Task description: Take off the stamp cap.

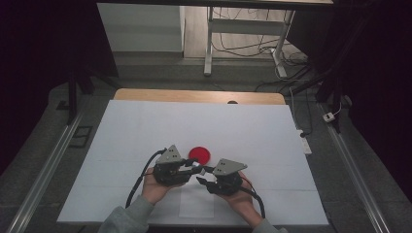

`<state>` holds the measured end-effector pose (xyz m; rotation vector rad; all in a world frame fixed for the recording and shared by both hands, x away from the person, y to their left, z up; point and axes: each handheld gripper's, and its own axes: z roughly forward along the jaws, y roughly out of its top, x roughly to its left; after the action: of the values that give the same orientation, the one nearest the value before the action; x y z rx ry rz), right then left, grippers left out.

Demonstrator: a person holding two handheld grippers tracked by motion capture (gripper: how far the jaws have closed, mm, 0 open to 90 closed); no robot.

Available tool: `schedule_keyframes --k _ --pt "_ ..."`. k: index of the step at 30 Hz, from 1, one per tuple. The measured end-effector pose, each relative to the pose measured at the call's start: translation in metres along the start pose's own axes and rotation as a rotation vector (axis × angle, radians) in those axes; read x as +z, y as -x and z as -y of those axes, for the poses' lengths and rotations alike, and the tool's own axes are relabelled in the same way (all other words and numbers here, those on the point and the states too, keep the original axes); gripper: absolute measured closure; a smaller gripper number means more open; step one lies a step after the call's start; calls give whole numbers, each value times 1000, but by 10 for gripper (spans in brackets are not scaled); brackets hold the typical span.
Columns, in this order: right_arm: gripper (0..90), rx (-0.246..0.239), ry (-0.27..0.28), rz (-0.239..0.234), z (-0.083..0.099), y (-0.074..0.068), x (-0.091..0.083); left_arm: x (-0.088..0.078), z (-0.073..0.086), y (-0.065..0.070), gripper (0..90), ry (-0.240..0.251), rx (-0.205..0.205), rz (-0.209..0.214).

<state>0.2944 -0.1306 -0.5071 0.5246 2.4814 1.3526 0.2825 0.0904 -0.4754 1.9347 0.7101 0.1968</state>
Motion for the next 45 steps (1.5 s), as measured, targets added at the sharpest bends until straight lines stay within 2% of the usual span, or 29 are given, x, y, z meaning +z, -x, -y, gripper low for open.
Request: schedule_keyframes --k 23,45 --pt "716 -9 -2 18 -2 -1 2 0 0 0 653 1 0 3" --pt "729 -32 -5 32 -1 -3 2 -1 0 0 654 8 -7 9"
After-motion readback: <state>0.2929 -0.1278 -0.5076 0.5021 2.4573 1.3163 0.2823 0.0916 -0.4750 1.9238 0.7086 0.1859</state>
